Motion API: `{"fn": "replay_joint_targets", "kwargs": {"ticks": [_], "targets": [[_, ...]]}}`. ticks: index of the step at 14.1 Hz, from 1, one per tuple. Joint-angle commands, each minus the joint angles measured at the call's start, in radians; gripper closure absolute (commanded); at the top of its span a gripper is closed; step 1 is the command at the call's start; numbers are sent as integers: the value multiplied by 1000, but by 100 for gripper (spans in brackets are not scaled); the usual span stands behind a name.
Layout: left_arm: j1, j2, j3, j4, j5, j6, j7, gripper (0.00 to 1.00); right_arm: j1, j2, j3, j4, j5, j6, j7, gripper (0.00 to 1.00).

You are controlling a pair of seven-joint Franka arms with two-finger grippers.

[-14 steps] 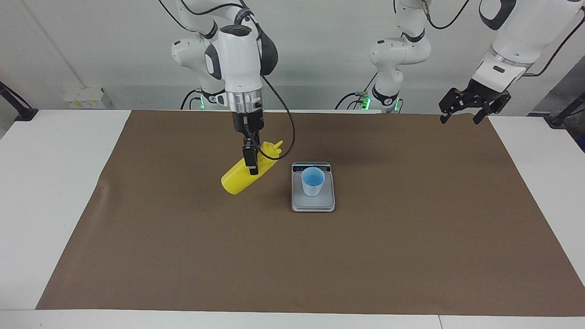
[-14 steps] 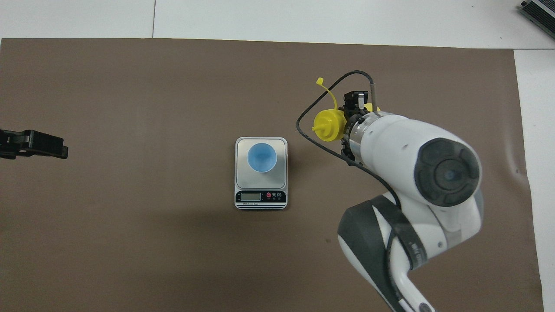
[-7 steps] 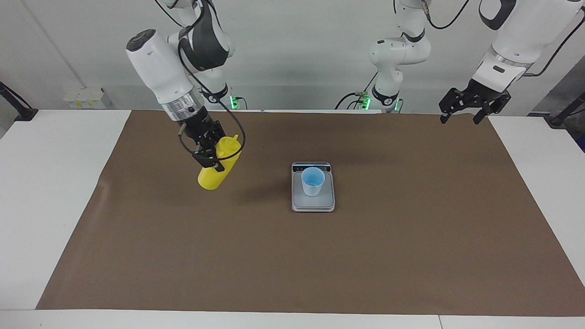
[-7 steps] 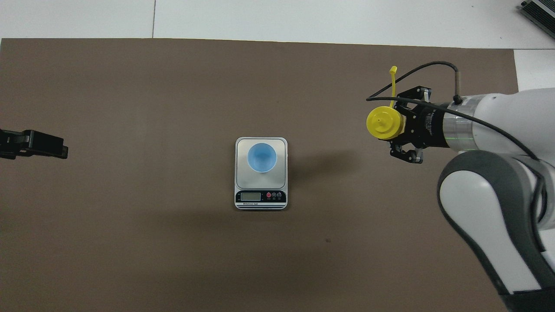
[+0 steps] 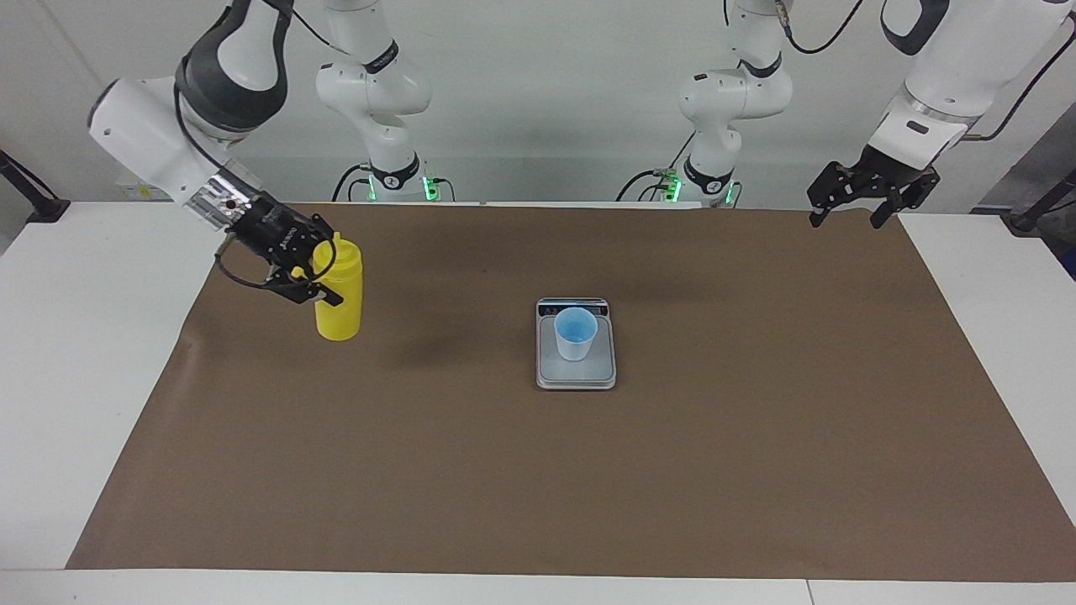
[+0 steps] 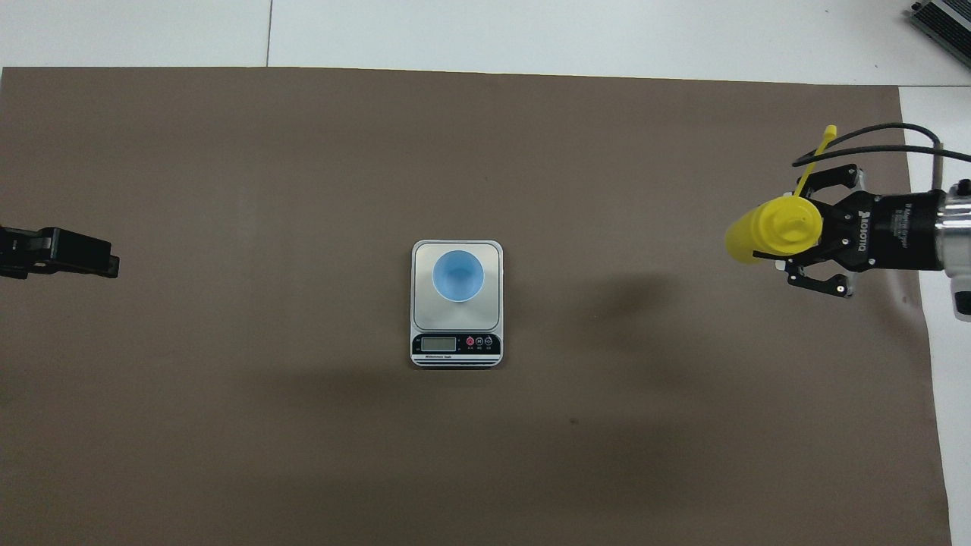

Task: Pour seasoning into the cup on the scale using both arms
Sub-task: 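Lower the yellow bottle onto the table with the right gripper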

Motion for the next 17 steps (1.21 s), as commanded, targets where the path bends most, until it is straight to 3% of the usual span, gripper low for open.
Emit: {"fn": "replay_joint_targets", "kwargs": {"ticks": [1,3,12,17], "targets": [[-2,-22,4,-19,3,-2,6,0,-118,63,12,-7,88,-99,-161,100],[-2,-22,4,-19,3,-2,4,0,-166,112,12,-7,145,-148,-245,100],[-2,-22,6,-19,3,-2,4,0,-208,283,12,-1,180,-158,-367,100],[-2,-22,4,-19,3,-2,4,0,-211,307,11,12,165,-141,-364,100]]}}
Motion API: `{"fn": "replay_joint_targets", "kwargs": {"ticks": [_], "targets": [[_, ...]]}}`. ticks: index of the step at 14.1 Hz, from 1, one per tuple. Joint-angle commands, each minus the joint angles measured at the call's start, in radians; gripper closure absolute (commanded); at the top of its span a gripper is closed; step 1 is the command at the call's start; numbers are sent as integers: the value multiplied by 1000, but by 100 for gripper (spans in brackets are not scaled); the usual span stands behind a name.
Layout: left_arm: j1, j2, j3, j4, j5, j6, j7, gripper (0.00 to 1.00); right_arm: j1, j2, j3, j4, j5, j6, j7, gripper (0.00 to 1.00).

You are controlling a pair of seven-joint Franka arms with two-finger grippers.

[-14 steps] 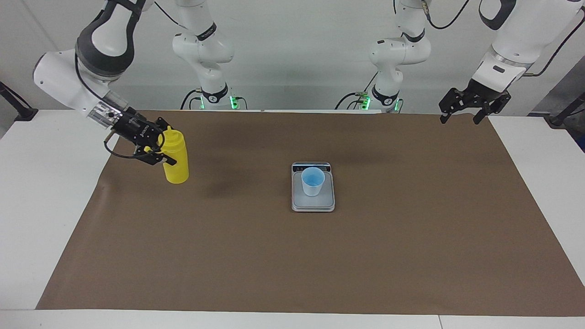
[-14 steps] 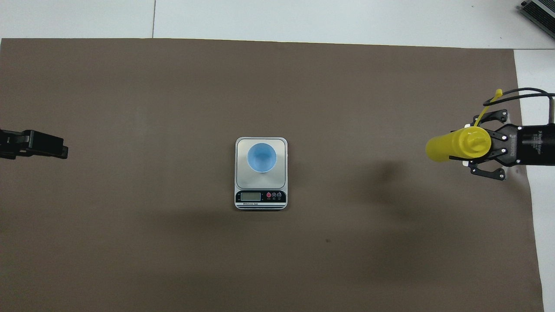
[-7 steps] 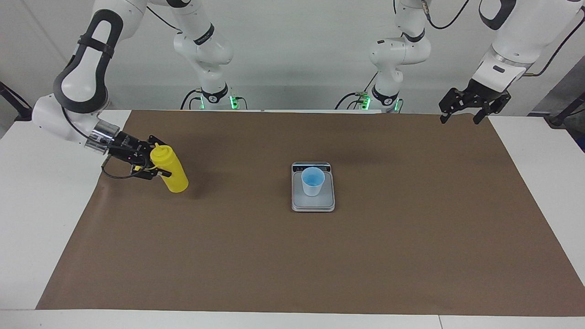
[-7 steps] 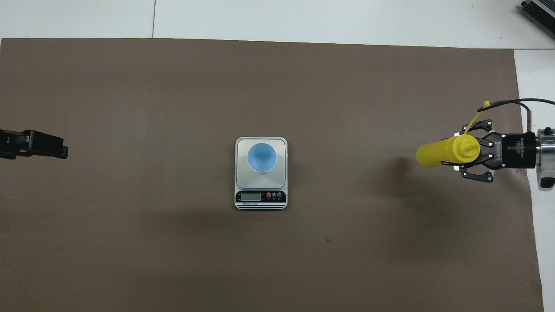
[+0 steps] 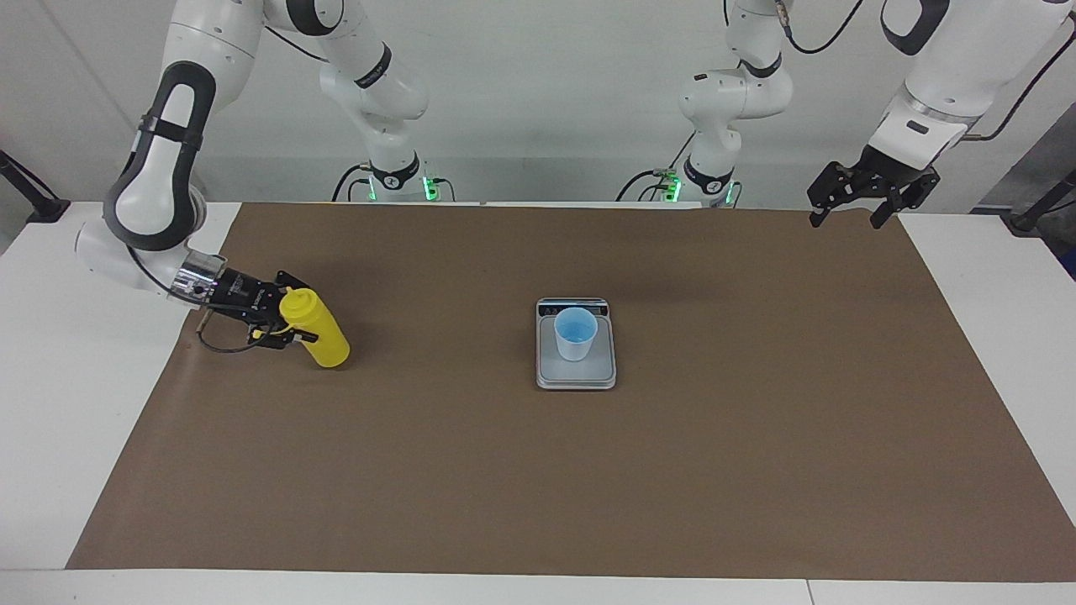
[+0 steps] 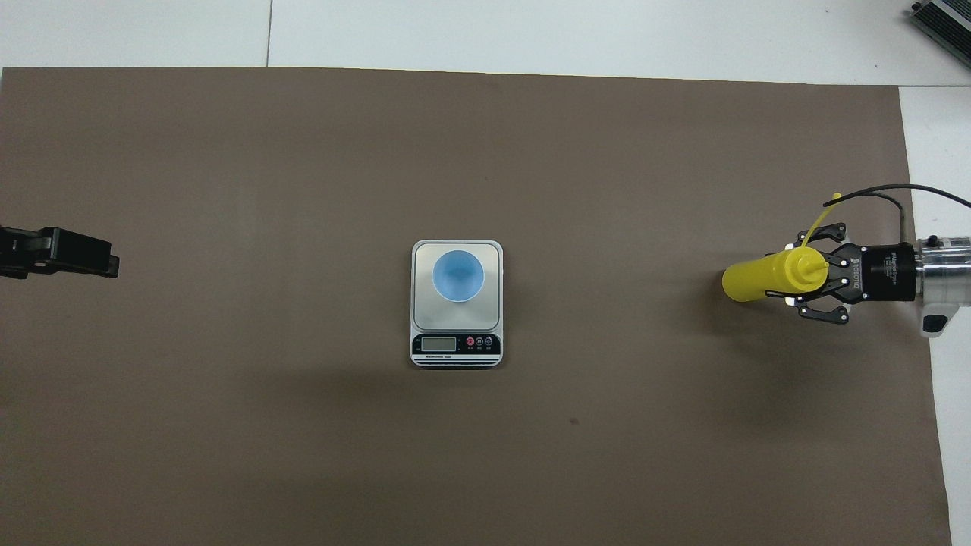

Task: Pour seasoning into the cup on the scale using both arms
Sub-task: 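Lower the yellow bottle onto the table with the right gripper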

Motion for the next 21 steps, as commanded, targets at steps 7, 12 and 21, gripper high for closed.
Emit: {"fn": "replay_joint_targets", "kwargs": {"ticks": [7,12,21], "targets": [[-2,-22,4,-19,3,-2,4,0,6,1,9,2,15,40,-3,100],[-2,-22,6,-19,3,-2,6,0,7,0,9,-15,15,54,2,93],[-2,-22,4,-19,3,-2,6,0,27,-20,9,-6,-75,65,3,0]]}}
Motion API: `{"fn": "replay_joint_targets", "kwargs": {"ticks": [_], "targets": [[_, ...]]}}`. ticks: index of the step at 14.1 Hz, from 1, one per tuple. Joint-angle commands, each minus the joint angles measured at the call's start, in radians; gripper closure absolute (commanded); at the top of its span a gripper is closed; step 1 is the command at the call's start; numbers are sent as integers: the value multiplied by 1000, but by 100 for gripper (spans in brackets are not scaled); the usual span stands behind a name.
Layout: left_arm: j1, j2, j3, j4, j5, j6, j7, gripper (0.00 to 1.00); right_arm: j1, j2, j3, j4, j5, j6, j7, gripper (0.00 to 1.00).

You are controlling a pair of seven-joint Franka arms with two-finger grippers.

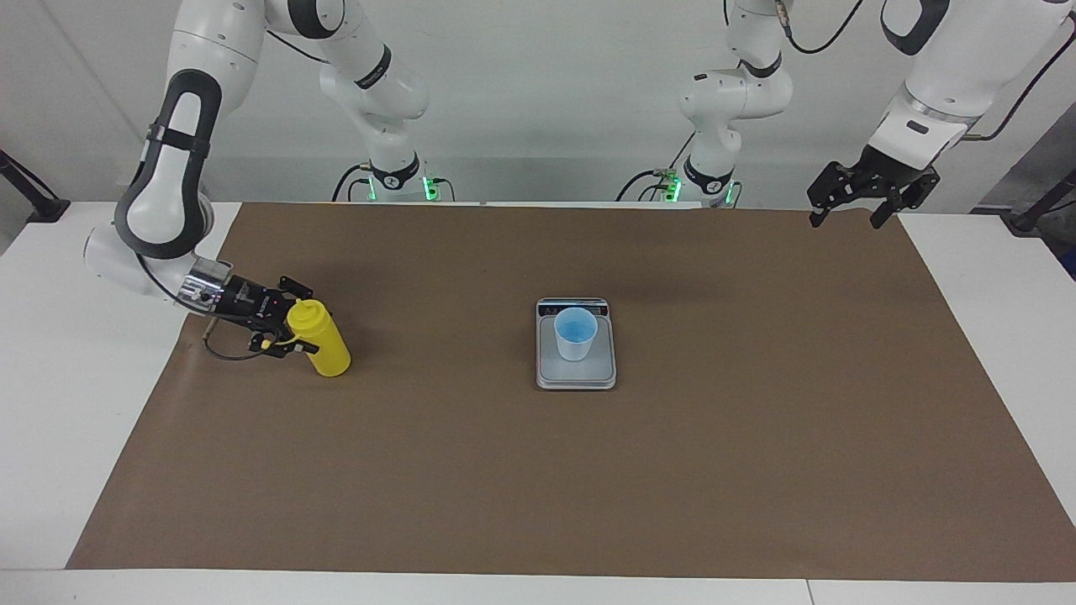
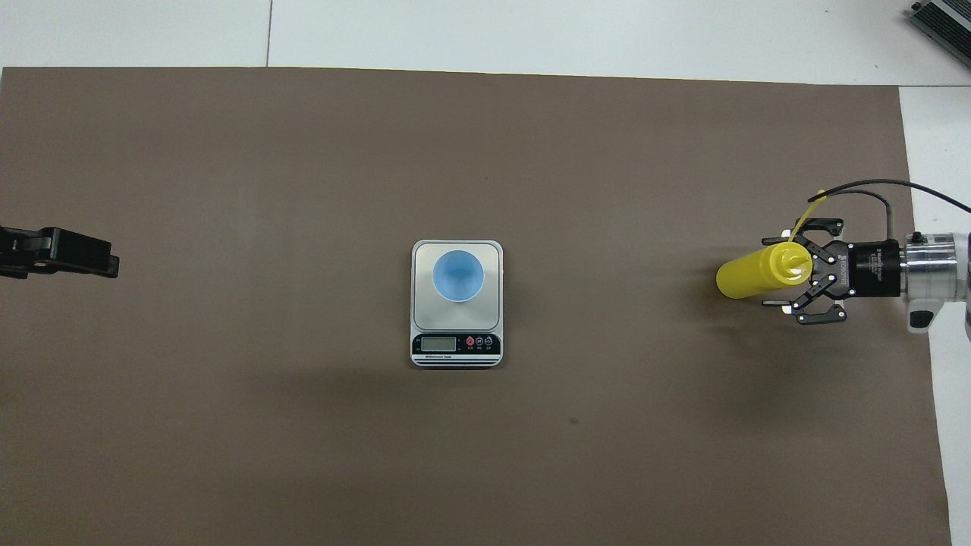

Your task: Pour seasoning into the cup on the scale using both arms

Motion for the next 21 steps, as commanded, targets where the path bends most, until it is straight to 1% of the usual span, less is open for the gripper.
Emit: {"fn": "replay_joint_targets", "kwargs": {"ticks": [1,3,5,9,13,14,15,18,21], "targets": [[-2,-22,4,-19,3,-2,4,0,0,-41,5,2,-64,30,-7,0],[-2,-22,6,-19,3,-2,6,0,0,-81,5,2,-83,67,-27,0],[-2,-22,4,-19,3,-2,4,0,-2,-112,5,13,-159,70,-105,0],[-2,-22,4,-19,3,-2,4,0,-2,-144,8,76,-265,70,-209,0],[-2,-22,6,-19,3,-2,4,0,11,-163,24,131,-388,70,-384,0],[-2,-22,6,-19,3,-2,6,0,35,-173,22,136,-414,70,-401,0],[-2,-22,6,-19,3,-2,4,0,55,-188,22,137,-475,72,-414,0],[-2,-22,4,-19,3,-2,6,0,170,-227,24,169,-688,70,-459,0],[-2,-22,4,-19,3,-2,4,0,250,-258,24,195,-807,70,-483,0]]}}
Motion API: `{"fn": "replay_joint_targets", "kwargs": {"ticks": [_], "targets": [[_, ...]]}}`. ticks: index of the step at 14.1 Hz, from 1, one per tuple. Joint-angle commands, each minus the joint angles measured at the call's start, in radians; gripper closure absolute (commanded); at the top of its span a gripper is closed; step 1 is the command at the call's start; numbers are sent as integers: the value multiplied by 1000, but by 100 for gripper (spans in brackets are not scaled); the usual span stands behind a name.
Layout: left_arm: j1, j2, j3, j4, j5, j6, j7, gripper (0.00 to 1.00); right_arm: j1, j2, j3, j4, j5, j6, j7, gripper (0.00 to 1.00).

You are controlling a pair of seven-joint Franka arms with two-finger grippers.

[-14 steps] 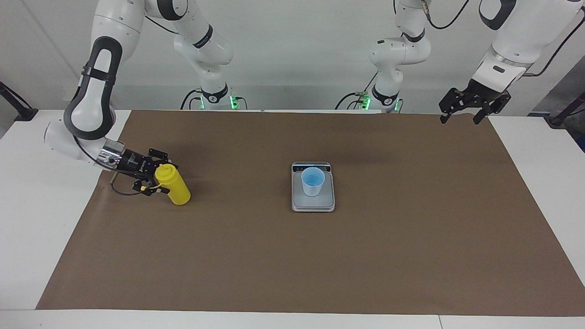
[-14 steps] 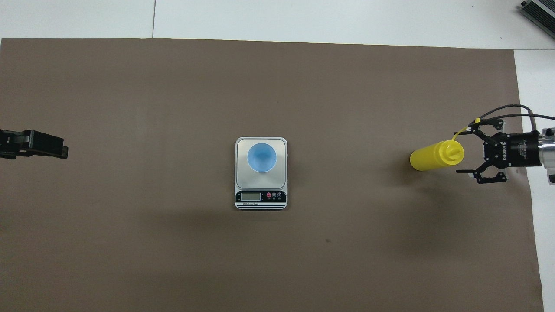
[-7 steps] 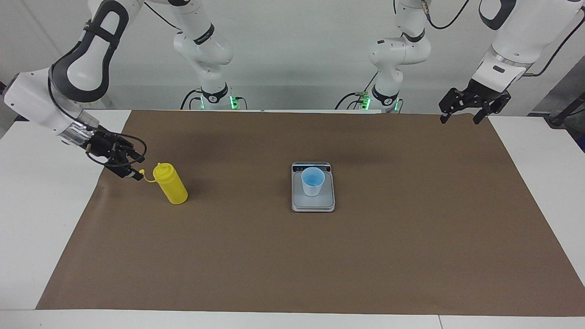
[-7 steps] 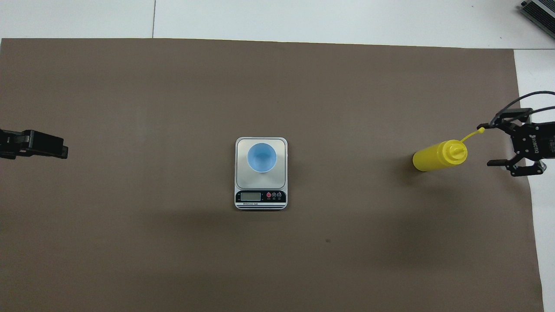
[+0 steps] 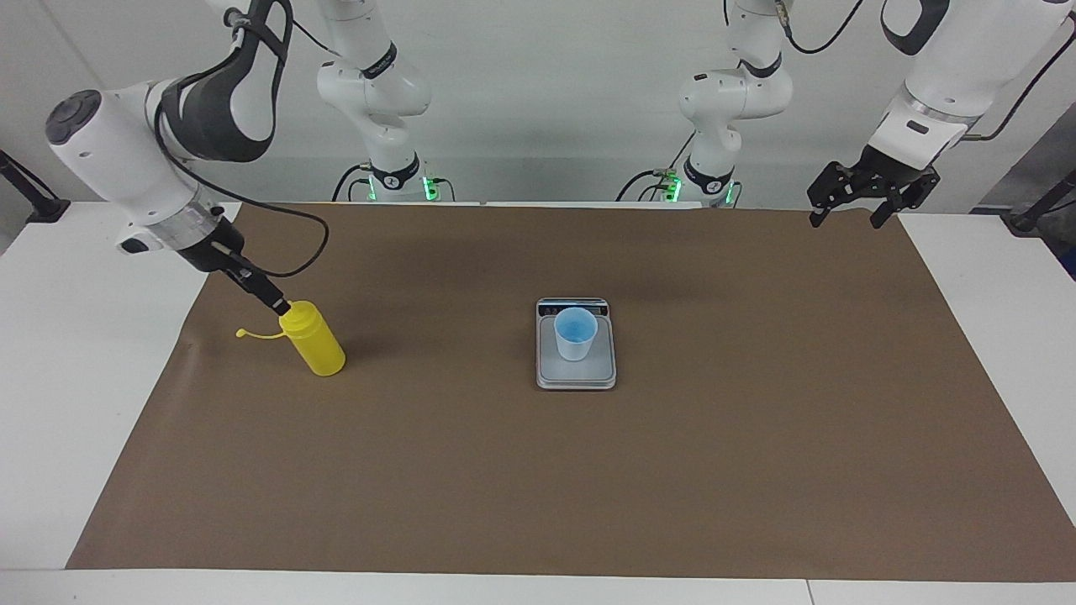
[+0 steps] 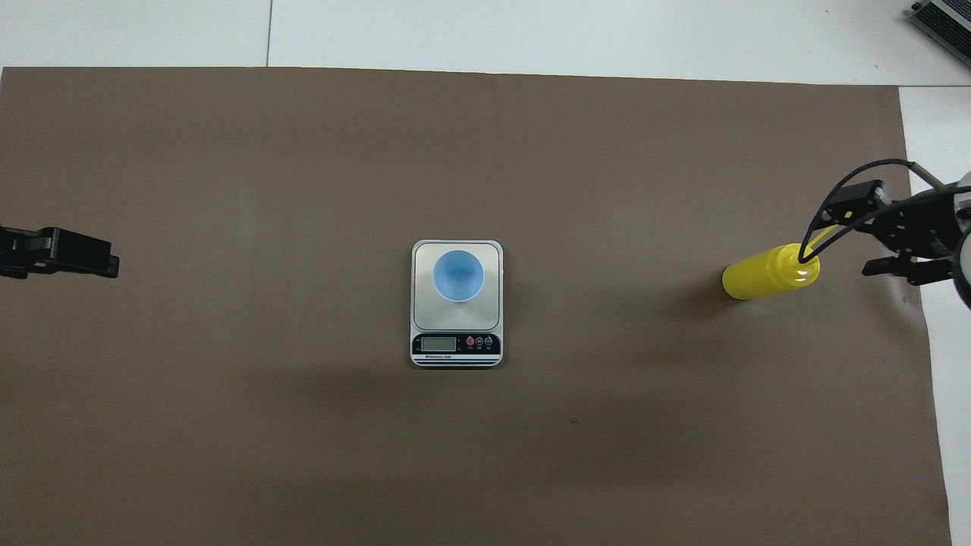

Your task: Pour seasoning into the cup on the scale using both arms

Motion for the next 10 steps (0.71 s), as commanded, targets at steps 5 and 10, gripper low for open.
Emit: {"fn": "replay_joint_targets", "kwargs": {"ticks": [5,10], "targets": [[-2,-22,4,-19,3,-2,6,0,93,-57,7,67,-127,-6,-55,0],[-2,-22,4,-19,3,-2,6,0,94,-39,67,178,-125,-83,-75,0]]}}
